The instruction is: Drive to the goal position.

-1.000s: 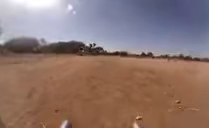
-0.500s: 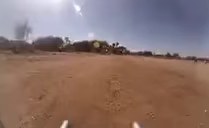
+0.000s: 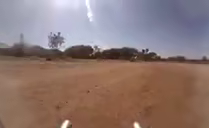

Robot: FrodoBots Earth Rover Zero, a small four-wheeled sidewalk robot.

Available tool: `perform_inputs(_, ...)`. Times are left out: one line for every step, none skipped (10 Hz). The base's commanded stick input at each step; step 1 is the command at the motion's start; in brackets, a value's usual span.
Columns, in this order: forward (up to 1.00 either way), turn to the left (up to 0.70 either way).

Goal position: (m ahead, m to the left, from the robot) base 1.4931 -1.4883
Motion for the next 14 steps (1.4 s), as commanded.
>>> perform_inputs(0.70, 0.27)
perform_inputs(0.70, 0.27)
perform_inputs(0.70, 0.27)
perform_inputs(0.70, 0.27)
perform_inputs(0.70, 0.27)
perform_inputs(0.70, 0.27)
perform_inputs(0.70, 0.27)
perform_inputs(0.70, 0.27)
perform_inputs(0.70, 0.27)
perform_inputs(0.70, 0.27)
perform_inputs(0.70, 0.27)
perform_inputs(0.70, 0.27)
perform_inputs(0.70, 0.27)
perform_inputs(0.70, 0.27)
